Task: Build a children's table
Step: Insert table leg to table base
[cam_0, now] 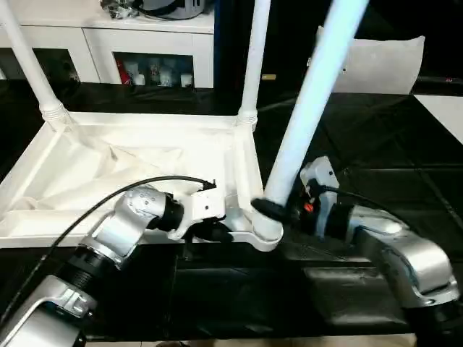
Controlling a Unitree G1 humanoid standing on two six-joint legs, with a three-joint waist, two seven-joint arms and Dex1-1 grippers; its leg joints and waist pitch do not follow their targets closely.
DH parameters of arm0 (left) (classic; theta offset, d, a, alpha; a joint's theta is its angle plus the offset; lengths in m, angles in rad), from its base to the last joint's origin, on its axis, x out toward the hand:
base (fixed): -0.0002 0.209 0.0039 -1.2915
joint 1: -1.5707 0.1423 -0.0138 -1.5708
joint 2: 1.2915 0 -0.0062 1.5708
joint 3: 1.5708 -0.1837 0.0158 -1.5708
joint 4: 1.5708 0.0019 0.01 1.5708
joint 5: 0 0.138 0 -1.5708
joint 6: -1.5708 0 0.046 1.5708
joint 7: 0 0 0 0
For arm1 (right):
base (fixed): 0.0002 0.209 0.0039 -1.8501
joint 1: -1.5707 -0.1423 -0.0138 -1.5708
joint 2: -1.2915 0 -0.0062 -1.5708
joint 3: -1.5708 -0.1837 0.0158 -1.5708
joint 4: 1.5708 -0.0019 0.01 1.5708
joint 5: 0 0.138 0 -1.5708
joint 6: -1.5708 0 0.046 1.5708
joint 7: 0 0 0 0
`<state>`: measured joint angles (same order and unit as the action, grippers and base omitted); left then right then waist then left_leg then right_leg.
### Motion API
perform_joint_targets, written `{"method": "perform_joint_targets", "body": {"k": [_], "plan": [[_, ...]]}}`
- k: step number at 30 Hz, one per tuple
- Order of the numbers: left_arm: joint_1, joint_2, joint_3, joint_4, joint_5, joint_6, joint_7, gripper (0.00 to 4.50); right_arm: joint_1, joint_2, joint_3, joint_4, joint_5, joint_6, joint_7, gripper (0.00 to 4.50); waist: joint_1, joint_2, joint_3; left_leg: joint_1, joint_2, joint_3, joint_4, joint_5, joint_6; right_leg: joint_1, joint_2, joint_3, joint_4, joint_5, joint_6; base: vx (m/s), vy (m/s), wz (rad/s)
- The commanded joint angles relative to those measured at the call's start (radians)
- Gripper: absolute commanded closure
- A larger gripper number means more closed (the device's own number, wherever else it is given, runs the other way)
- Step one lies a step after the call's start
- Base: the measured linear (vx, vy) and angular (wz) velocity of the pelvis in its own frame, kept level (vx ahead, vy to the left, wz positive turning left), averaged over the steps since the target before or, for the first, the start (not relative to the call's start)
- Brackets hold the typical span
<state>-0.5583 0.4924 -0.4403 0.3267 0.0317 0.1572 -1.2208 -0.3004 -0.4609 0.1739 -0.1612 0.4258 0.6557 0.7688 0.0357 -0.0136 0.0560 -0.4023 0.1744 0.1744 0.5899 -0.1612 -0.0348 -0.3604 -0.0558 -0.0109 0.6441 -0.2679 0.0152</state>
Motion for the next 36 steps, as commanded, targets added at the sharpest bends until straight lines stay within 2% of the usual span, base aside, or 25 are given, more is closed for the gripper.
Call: {"method": "perform_joint_targets", "body": {"k": [1,6,9,12,15,18,23,26,29,30,31,32,33,35,36], "plan": [[-0.003,0.018,-0.002,0.026,0.023,-0.013,0.000,4.50,-0.012,-0.016,0.012,0.000,-0.012,0.009,0.022,2.59,0.009,-0.008,-0.058,0.031,0.053,-0.013,-0.059,-0.105,0.054,0.029,-0.078,0.032,-0.073,0.112,-0.252,0.000,0.000,0.00],[-0.005,0.009,0.013,0.028,-0.002,-0.045,-0.012,4.50,-0.016,-0.028,0.025,0.021,-0.040,-0.001,0.022,2.59,0.009,-0.008,-0.058,0.031,0.055,-0.014,-0.060,-0.119,0.039,0.027,-0.078,0.031,-0.073,0.076,-0.253,0.000,0.000,0.00],[0.000,0.006,0.018,0.015,-0.024,-0.058,-0.038,4.50,-0.024,-0.013,0.033,0.047,-0.044,-0.007,0.020,2.59,0.008,-0.007,-0.061,0.032,0.054,-0.014,-0.058,-0.103,0.045,0.028,-0.077,0.031,-0.069,0.112,-0.260,0.000,0.000,0.00],[-0.001,0.008,0.010,0.011,-0.027,-0.066,-0.055,4.50,-0.033,0.001,0.037,0.078,-0.049,-0.024,0.016,2.59,0.010,-0.006,-0.066,0.029,0.052,-0.014,-0.053,-0.064,0.064,0.030,-0.077,0.030,-0.061,0.190,-0.271,0.000,0.000,0.00],[-0.002,0.011,0.003,0.010,-0.026,-0.075,-0.064,4.50,-0.041,0.016,0.035,0.105,-0.050,-0.033,0.017,2.59,0.014,-0.003,-0.067,0.031,0.053,-0.013,-0.052,-0.067,0.069,0.031,-0.077,0.029,-0.060,0.198,-0.280,0.000,0.000,0.00],[-0.006,0.010,0.001,0.015,-0.023,-0.083,-0.062,4.50,-0.049,0.026,0.032,0.123,-0.043,-0.030,0.026,2.59,0.016,-0.004,-0.065,0.031,0.055,-0.014,-0.056,-0.086,0.058,0.029,-0.076,0.028,-0.062,0.164,-0.278,0.000,0.000,0.00],[-0.017,-0.003,-0.001,0.035,-0.007,-0.104,-0.049,4.50,-0.063,0.030,0.052,0.191,-0.054,-0.050,0.064,2.59,0.016,-0.003,-0.067,0.033,0.055,-0.013,-0.055,-0.105,0.044,0.030,-0.078,0.029,-0.064,0.144,-0.279,0.000,0.000,0.00],[-0.018,-0.005,0.001,0.036,-0.006,-0.106,-0.045,4.50,-0.061,0.040,0.036,0.213,-0.051,-0.055,0.055,2.59,0.016,-0.004,-0.067,0.032,0.054,-0.013,-0.055,-0.106,0.041,0.031,-0.078,0.028,-0.064,0.142,-0.279,0.000,0.000,0.00],[-0.014,-0.010,0.008,0.039,-0.011,-0.101,-0.035,4.50,-0.031,0.070,-0.037,0.243,-0.005,-0.049,0.025,2.59,0.017,0.000,-0.069,0.034,0.054,-0.013,-0.055,-0.115,0.040,0.029,-0.080,0.029,-0.065,0.132,-0.283,0.000,0.000,0.00],[-0.014,-0.010,0.008,0.039,-0.011,-0.101,-0.035,4.50,-0.031,0.070,-0.037,0.243,-0.005,-0.049,0.025,2.59,0.017,-0.002,-0.069,0.033,0.054,-0.012,-0.054,-0.116,0.039,0.030,-0.080,0.029,-0.066,0.132,-0.284,0.000,0.000,0.00],[-0.011,-0.011,0.011,0.039,-0.016,-0.098,-0.035,4.50,-0.007,0.086,-0.068,0.249,0.020,-0.046,0.014,2.59,0.019,0.000,-0.069,0.033,0.055,-0.014,-0.055,-0.114,0.037,0.030,-0.078,0.028,-0.064,0.132,-0.282,0.000,0.000,0.00],[-0.011,-0.011,0.012,0.039,-0.017,-0.097,-0.034,4.50,-0.003,0.089,-0.075,0.250,0.025,-0.045,0.012,2.59,0.020,0.004,-0.070,0.034,0.054,-0.014,-0.055,-0.111,0.037,0.029,-0.078,0.029,-0.064,0.139,-0.282,0.000,0.000,0.00],[-0.009,-0.013,0.016,0.040,-0.023,-0.093,-0.035,4.50,0.018,0.101,-0.095,0.255,0.041,-0.046,0.005,2.59,0.021,0.002,-0.072,0.034,0.055,-0.015,-0.055,-0.112,0.036,0.030,-0.077,0.027,-0.062,0.153,-0.283,0.000,0.000,0.00],[-0.006,-0.019,0.022,0.044,-0.033,-0.092,-0.036,4.50,0.066,0.120,-0.118,0.262,0.054,-0.065,-0.007,2.59,0.024,0.007,-0.072,0.035,0.055,-0.013,-0.054,-0.114,0.037,0.028,-0.079,0.028,-0.063,0.166,-0.285,0.000,0.000,0.00],[-0.005,-0.019,0.023,0.046,-0.033,-0.092,-0.035,4.50,0.078,0.123,-0.119,0.261,0.055,-0.070,-0.008,2.59,0.025,0.006,-0.073,0.034,0.055,-0.014,-0.054,-0.113,0.037,0.029,-0.079,0.028,-0.062,0.172,-0.285,0.000,0.000,0.00]]}}
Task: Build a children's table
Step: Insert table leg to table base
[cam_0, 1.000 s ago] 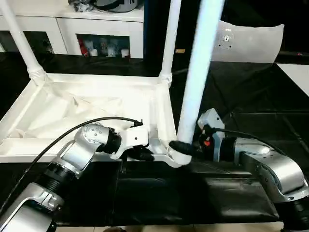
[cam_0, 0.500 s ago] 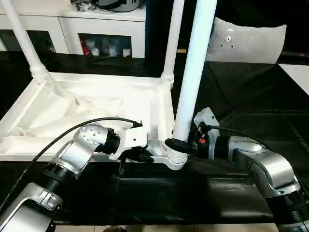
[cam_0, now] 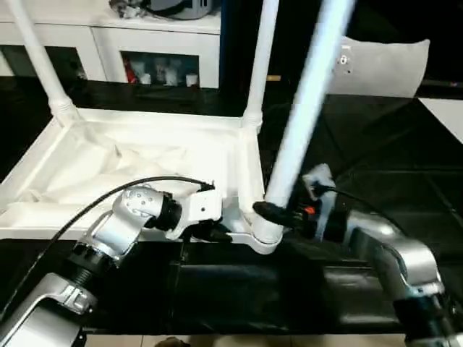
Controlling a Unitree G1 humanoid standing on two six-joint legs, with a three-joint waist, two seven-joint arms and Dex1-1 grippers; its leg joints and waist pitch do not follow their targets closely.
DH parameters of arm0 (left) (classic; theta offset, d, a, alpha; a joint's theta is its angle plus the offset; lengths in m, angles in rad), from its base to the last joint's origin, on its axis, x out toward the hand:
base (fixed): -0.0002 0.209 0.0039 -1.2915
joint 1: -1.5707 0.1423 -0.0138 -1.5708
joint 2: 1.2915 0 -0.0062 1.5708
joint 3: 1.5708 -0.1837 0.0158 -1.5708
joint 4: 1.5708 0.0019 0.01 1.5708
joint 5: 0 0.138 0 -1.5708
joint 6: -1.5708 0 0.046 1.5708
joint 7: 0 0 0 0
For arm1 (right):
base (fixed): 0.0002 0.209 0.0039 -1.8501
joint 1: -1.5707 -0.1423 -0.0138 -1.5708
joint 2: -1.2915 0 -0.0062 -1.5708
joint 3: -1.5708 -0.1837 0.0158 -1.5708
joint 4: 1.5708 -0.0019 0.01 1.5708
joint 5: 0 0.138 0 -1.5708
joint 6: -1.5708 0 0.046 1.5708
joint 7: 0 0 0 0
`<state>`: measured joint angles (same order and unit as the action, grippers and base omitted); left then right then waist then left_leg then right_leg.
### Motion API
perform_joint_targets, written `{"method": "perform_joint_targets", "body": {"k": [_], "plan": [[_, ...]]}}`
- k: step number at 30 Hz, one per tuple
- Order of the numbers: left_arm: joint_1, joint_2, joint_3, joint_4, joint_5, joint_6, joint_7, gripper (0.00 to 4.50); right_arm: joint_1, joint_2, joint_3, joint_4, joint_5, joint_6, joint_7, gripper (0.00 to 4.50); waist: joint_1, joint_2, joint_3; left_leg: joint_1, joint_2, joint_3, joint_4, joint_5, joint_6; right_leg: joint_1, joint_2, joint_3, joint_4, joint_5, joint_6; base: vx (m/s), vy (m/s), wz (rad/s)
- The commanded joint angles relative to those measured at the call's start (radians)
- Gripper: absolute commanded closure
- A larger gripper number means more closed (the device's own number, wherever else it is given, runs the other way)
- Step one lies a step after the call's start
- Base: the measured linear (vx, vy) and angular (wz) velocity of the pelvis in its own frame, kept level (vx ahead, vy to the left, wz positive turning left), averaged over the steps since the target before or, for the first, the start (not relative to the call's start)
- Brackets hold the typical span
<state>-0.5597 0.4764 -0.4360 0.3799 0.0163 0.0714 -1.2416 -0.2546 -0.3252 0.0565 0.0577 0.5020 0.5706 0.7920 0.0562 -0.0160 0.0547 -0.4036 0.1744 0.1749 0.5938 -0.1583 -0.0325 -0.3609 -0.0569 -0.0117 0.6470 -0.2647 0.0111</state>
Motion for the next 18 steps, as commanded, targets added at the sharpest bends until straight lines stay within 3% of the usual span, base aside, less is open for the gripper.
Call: {"method": "perform_joint_targets", "body": {"k": [1,9,14,18], "plan": [[-0.004,-0.005,0.018,-0.005,-0.018,-0.008,-0.015,4.50,0.052,-0.007,0.000,0.039,-0.023,0.001,-0.034,2.59,0.007,0.010,-0.072,0.035,0.055,-0.015,-0.058,-0.116,0.035,0.030,-0.078,0.028,-0.064,0.175,-0.280,0.000,0.000,0.00],[-0.013,-0.017,0.024,0.018,-0.019,-0.009,-0.003,4.50,0.168,0.039,-0.011,-0.002,-0.045,-0.093,-0.067,2.59,0.008,0.014,-0.067,0.037,0.056,-0.017,-0.066,-0.170,0.014,0.026,-0.077,0.028,-0.075,0.085,-0.261,0.000,0.000,0.00],[-0.019,-0.013,0.020,0.031,-0.009,-0.021,-0.006,4.50,0.187,-0.013,0.068,-0.008,-0.158,-0.169,-0.068,2.59,0.006,0.014,-0.067,0.036,0.054,-0.018,-0.067,-0.180,0.006,0.027,-0.077,0.028,-0.078,0.068,-0.248,0.000,0.000,0.00],[-0.021,-0.007,0.016,0.037,-0.001,-0.031,-0.009,4.50,0.172,-0.068,0.142,-0.007,-0.238,-0.205,-0.037,2.59,0.001,0.011,-0.063,0.039,0.055,-0.019,-0.073,-0.233,-0.011,0.025,-0.078,0.030,-0.085,-0.008,-0.234,0.000,0.000,0.00]]}}
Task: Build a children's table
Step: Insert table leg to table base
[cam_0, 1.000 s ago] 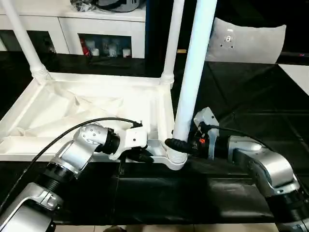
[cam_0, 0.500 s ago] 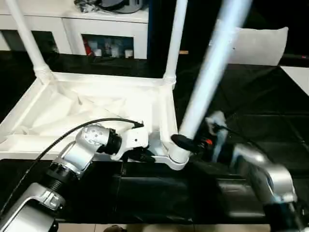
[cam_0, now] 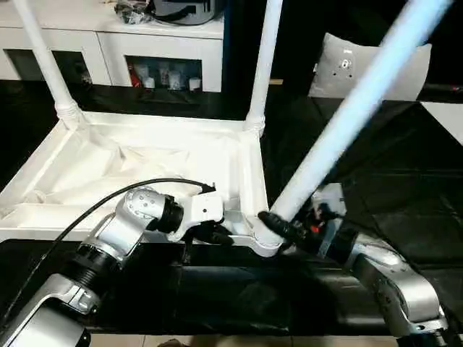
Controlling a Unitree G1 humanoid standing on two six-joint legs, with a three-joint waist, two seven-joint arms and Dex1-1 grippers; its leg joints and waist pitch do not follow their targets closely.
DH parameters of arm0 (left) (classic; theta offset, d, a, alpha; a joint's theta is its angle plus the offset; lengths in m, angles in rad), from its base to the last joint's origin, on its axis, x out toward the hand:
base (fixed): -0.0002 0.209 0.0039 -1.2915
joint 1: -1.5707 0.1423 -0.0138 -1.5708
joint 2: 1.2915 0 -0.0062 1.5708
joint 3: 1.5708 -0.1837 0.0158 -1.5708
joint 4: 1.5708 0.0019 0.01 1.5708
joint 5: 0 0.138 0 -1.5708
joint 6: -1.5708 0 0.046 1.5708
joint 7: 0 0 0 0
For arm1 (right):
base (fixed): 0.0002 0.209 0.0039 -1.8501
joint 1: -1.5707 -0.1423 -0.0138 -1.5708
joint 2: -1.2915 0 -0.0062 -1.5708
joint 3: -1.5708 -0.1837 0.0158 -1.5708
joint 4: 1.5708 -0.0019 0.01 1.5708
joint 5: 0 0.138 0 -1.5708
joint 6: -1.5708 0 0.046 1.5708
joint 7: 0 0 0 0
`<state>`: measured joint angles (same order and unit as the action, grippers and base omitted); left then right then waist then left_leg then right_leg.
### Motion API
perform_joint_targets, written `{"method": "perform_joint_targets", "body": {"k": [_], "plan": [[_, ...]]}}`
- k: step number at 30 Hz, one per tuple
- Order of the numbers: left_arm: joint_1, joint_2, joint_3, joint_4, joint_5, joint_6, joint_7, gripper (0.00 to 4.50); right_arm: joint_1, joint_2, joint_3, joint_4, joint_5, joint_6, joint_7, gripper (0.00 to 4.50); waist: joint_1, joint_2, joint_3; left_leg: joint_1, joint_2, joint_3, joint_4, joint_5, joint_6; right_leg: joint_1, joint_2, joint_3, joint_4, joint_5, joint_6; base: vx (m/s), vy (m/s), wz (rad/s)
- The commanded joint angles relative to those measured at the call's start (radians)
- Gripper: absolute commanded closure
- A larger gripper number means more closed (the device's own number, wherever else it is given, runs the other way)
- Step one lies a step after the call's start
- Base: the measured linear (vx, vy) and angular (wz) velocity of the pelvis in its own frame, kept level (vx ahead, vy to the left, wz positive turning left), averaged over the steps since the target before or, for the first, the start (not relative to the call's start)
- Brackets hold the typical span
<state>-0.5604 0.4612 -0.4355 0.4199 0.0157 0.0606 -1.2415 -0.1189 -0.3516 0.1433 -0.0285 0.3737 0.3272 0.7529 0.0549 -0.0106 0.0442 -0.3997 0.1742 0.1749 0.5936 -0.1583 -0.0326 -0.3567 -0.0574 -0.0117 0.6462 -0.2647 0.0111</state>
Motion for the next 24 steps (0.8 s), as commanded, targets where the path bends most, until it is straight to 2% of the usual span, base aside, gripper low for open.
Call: {"method": "perform_joint_targets", "body": {"k": [1,2,4,5,8,9,10,11,12,13,15,16,17,18,21,24], "plan": [[-0.020,0.009,0.015,-0.003,0.001,-0.021,-0.009,4.50,0.035,-0.045,0.061,0.082,-0.114,0.035,0.007,2.59,0.002,0.006,-0.053,0.035,0.056,-0.019,-0.072,-0.240,-0.014,0.021,-0.078,0.031,-0.085,-0.023,-0.233,0.000,0.000,0.00],[-0.020,0.010,0.014,-0.002,0.003,-0.023,-0.008,4.50,0.032,-0.054,0.075,0.087,-0.125,0.029,0.019,2.59,0.001,0.001,-0.053,0.035,0.056,-0.019,-0.072,-0.239,-0.012,0.020,-0.078,0.032,-0.086,-0.023,-0.232,0.000,0.000,0.00],[-0.020,0.011,0.014,-0.001,0.004,-0.025,-0.008,4.50,0.029,-0.061,0.087,0.095,-0.130,0.027,0.034,2.59,0.000,0.006,-0.054,0.035,0.056,-0.020,-0.072,-0.230,-0.007,0.019,-0.076,0.031,-0.084,-0.001,-0.232,0.000,0.000,0.00],[-0.019,0.013,0.014,-0.001,0.005,-0.026,-0.008,4.50,0.026,-0.067,0.096,0.103,-0.136,0.024,0.041,2.59,0.000,0.000,-0.055,0.036,0.057,-0.019,-0.073,-0.237,-0.007,0.019,-0.076,0.031,-0.085,0.001,-0.233,0.000,0.000,0.00],[-0.019,0.018,0.014,-0.002,0.006,-0.029,-0.013,4.50,0.019,-0.081,0.117,0.117,-0.147,0.017,0.058,2.59,-0.001,0.000,-0.052,0.038,0.057,-0.021,-0.075,-0.261,-0.010,0.017,-0.077,0.031,-0.086,-0.025,-0.234,0.000,0.000,0.00],[-0.020,0.023,0.011,-0.004,0.006,-0.033,-0.024,4.50,0.006,-0.086,0.135,0.132,-0.156,0.013,0.070,2.59,-0.003,0.002,-0.042,0.038,0.057,-0.021,-0.079,-0.288,-0.016,0.012,-0.076,0.032,-0.092,-0.060,-0.230,0.000,0.000,0.00],[-0.020,0.023,0.011,-0.004,0.006,-0.033,-0.024,4.50,0.006,-0.086,0.135,0.132,-0.156,0.013,0.070,2.59,-0.006,0.000,-0.042,0.042,0.057,-0.022,-0.081,-0.319,-0.024,0.012,-0.077,0.033,-0.095,-0.108,-0.228,0.000,0.000,0.00],[-0.027,0.028,0.006,-0.002,0.008,-0.041,-0.040,4.50,-0.017,-0.088,0.156,0.149,-0.161,0.015,0.090,2.59,-0.008,-0.002,-0.032,0.042,0.057,-0.022,-0.084,-0.337,-0.027,0.007,-0.078,0.035,-0.100,-0.145,-0.222,0.000,0.000,0.00],[-0.029,0.030,0.004,-0.001,0.009,-0.044,-0.045,4.50,-0.024,-0.088,0.161,0.153,-0.162,0.017,0.097,2.59,-0.011,-0.001,-0.035,0.043,0.056,-0.024,-0.085,-0.342,-0.031,0.009,-0.078,0.036,-0.101,-0.161,-0.219,0.000,0.000,0.00],[-0.030,0.030,0.004,-0.001,0.009,-0.045,-0.045,4.50,-0.025,-0.089,0.162,0.154,-0.162,0.018,0.099,2.59,-0.012,-0.001,-0.035,0.044,0.058,-0.024,-0.086,-0.343,-0.033,0.008,-0.079,0.036,-0.101,-0.161,-0.218,0.000,0.000,0.00],[-0.058,0.034,-0.002,0.020,0.017,-0.061,-0.062,4.50,-0.049,-0.097,0.185,0.162,-0.161,0.039,0.145,2.59,-0.017,-0.009,-0.018,0.043,0.056,-0.023,-0.092,-0.361,-0.029,0.001,-0.076,0.038,-0.107,-0.181,-0.211,0.000,0.000,0.00],[-0.064,0.035,-0.003,0.025,0.019,-0.065,-0.065,4.50,-0.052,-0.100,0.189,0.163,-0.163,0.043,0.155,2.59,-0.018,-0.006,-0.019,0.047,0.056,-0.025,-0.092,-0.373,-0.032,0.002,-0.078,0.039,-0.108,-0.205,-0.208,0.000,0.000,0.00],[-0.078,0.035,-0.003,0.040,0.023,-0.072,-0.066,4.50,-0.053,-0.106,0.197,0.163,-0.166,0.043,0.165,2.59,-0.020,-0.009,-0.008,0.046,0.057,-0.025,-0.096,-0.383,-0.031,-0.004,-0.076,0.040,-0.111,-0.215,-0.204,0.000,0.000,0.00],[-0.088,0.035,-0.003,0.051,0.026,-0.076,-0.066,4.50,-0.054,-0.110,0.203,0.162,-0.168,0.043,0.171,2.59,-0.020,-0.009,-0.010,0.049,0.058,-0.025,-0.095,-0.384,-0.033,-0.002,-0.078,0.040,-0.111,-0.213,-0.205,0.000,0.000,0.00],[-0.113,0.037,0.000,0.080,0.038,-0.086,-0.062,4.50,-0.051,-0.114,0.210,0.157,-0.168,0.041,0.175,2.59,-0.020,-0.011,-0.002,0.048,0.059,-0.025,-0.100,-0.366,-0.027,-0.002,-0.077,0.039,-0.111,-0.168,-0.216,0.000,0.000,0.00],[-0.126,0.043,0.004,0.097,0.047,-0.097,-0.059,4.50,-0.050,-0.108,0.211,0.157,-0.170,0.036,0.170,2.59,-0.020,-0.013,0.007,0.049,0.061,-0.026,-0.103,-0.393,-0.032,-0.006,-0.081,0.040,-0.115,-0.219,-0.214,0.000,0.000,0.00]]}}
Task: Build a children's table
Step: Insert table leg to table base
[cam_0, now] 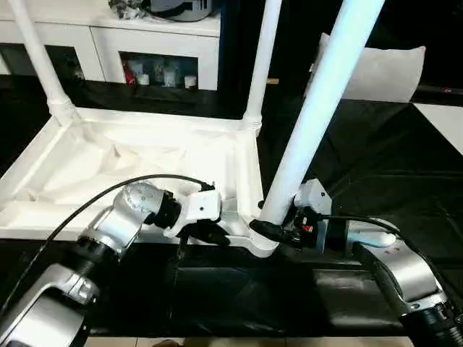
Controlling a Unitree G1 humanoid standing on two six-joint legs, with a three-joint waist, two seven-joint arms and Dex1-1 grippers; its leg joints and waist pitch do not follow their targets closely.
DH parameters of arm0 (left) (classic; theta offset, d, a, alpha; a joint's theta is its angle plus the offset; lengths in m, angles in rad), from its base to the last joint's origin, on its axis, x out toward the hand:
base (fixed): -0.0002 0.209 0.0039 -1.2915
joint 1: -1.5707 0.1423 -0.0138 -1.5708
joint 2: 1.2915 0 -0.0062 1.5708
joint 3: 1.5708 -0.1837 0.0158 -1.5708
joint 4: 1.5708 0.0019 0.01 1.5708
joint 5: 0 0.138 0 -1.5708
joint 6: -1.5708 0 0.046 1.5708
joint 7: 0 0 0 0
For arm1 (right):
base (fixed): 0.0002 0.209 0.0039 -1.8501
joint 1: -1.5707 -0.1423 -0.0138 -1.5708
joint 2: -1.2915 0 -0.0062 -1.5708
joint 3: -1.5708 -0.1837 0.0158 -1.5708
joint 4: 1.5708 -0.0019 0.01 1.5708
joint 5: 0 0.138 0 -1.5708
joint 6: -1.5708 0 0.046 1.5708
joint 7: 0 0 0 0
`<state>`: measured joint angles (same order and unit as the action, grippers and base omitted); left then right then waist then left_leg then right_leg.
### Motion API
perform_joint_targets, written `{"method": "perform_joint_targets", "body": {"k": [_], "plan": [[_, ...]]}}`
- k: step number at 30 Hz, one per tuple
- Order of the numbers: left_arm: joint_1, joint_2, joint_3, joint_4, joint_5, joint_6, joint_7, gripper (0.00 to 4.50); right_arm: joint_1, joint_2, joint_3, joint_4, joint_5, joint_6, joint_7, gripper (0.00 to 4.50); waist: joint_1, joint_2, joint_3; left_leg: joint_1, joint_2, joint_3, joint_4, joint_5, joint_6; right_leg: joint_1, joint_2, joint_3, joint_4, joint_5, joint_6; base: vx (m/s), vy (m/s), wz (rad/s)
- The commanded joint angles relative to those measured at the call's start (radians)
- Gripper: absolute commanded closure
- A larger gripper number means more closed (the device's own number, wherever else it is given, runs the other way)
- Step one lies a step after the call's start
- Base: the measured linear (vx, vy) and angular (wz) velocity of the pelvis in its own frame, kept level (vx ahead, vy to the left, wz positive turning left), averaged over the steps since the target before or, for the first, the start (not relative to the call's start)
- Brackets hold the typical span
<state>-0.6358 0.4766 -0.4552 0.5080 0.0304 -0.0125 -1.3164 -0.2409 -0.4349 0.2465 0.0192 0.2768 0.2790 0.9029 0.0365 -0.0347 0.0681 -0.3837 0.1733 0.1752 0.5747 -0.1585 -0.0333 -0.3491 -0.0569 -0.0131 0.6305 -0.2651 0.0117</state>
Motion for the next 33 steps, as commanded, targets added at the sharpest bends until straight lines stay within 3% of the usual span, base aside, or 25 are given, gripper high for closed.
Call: {"method": "perform_joint_targets", "body": {"k": [1,2,3,8,10,11,15,17,19,21,23,28,33], "plan": [[-0.050,0.028,0.024,0.009,0.034,-0.023,0.017,4.50,0.072,-0.022,0.106,0.110,-0.074,0.083,0.016,2.59,-0.002,0.011,-0.014,0.034,0.062,-0.027,-0.086,-0.412,-0.037,-0.016,-0.083,0.043,-0.103,-0.258,-0.210,0.000,0.000,0.00],[-0.048,0.034,0.028,0.015,0.038,-0.023,0.027,4.50,0.071,-0.007,0.097,0.112,-0.077,0.078,-0.004,2.59,-0.001,0.015,-0.015,0.036,0.063,-0.029,-0.087,-0.424,-0.044,-0.017,-0.085,0.044,-0.105,-0.287,-0.206,0.000,0.000,0.00],[-0.044,0.036,0.031,0.012,0.037,-0.017,0.033,4.50,0.071,0.001,0.092,0.113,-0.079,0.077,-0.017,2.59,-0.002,0.012,-0.013,0.034,0.063,-0.030,-0.089,-0.432,-0.048,-0.018,-0.086,0.044,-0.107,-0.308,-0.201,0.000,0.000,0.00],[0.026,0.055,0.068,-0.107,0.023,0.120,0.095,4.50,0.076,0.067,0.040,0.101,-0.081,0.104,-0.150,2.59,-0.012,0.016,-0.013,0.025,0.062,-0.036,-0.097,-0.440,-0.069,-0.019,-0.085,0.043,-0.106,-0.345,-0.184,0.000,0.000,0.00],[0.074,0.053,0.088,-0.204,0.008,0.220,0.124,4.50,0.078,0.097,0.020,0.092,-0.087,0.120,-0.217,2.59,-0.012,0.017,-0.016,0.023,0.065,-0.035,-0.100,-0.427,-0.072,-0.019,-0.085,0.044,-0.104,-0.327,-0.186,0.000,0.000,0.00],[0.130,0.039,0.108,-0.336,-0.007,0.354,0.165,4.50,0.075,0.135,-0.001,0.090,-0.098,0.135,-0.296,2.59,-0.016,0.017,-0.014,0.020,0.061,-0.034,-0.101,-0.424,-0.069,-0.021,-0.082,0.042,-0.105,-0.330,-0.183,0.000,0.000,0.00],[0.169,0.008,0.112,-0.448,-0.002,0.471,0.214,4.50,0.059,0.168,-0.013,0.104,-0.118,0.139,-0.360,2.59,-0.035,0.019,-0.013,0.014,0.059,-0.036,-0.104,-0.426,-0.078,-0.021,-0.077,0.041,-0.105,-0.340,-0.177,0.000,0.000,0.00],[0.186,-0.050,0.092,-0.559,0.022,0.597,0.280,4.50,0.022,0.208,-0.032,0.137,-0.132,0.140,-0.432,2.59,-0.044,0.021,-0.017,0.014,0.059,-0.034,-0.103,-0.402,-0.074,-0.021,-0.073,0.041,-0.104,-0.269,-0.183,0.000,0.000,0.00],[0.184,-0.077,0.076,-0.602,0.043,0.649,0.312,4.50,0.005,0.219,-0.040,0.151,-0.130,0.146,-0.454,2.59,-0.045,0.019,-0.020,0.019,0.058,-0.029,-0.098,-0.389,-0.067,-0.022,-0.073,0.042,-0.106,-0.240,-0.191,0.000,0.000,0.00],[0.178,-0.085,0.072,-0.610,0.057,0.667,0.328,4.50,0.000,0.218,-0.039,0.150,-0.128,0.145,-0.450,2.59,-0.044,0.018,-0.021,0.018,0.057,-0.028,-0.096,-0.367,-0.054,-0.018,-0.073,0.042,-0.111,-0.239,-0.184,0.000,0.000,0.00],[0.173,-0.089,0.076,-0.613,0.064,0.682,0.348,4.50,0.002,0.218,-0.038,0.138,-0.116,0.152,-0.436,2.59,-0.042,0.012,-0.026,0.015,0.056,-0.023,-0.092,-0.309,-0.032,-0.012,-0.068,0.042,-0.109,-0.157,-0.184,0.000,0.000,0.00],[0.173,-0.051,0.065,-0.613,0.066,0.676,0.351,4.50,0.027,0.198,-0.017,0.113,-0.097,0.171,-0.382,2.59,-0.034,0.016,-0.028,0.015,0.055,-0.019,-0.089,-0.236,-0.010,-0.005,-0.065,0.038,-0.099,-0.026,-0.205,0.000,0.000,0.00],[0.180,-0.051,0.064,-0.627,0.080,0.673,0.363,4.50,0.022,0.212,-0.032,0.125,-0.086,0.168,-0.392,2.59,-0.035,0.018,-0.028,0.019,0.056,-0.019,-0.090,-0.269,-0.024,-0.006,-0.065,0.038,-0.102,-0.071,-0.211,0.000,0.000,0.00]]}}
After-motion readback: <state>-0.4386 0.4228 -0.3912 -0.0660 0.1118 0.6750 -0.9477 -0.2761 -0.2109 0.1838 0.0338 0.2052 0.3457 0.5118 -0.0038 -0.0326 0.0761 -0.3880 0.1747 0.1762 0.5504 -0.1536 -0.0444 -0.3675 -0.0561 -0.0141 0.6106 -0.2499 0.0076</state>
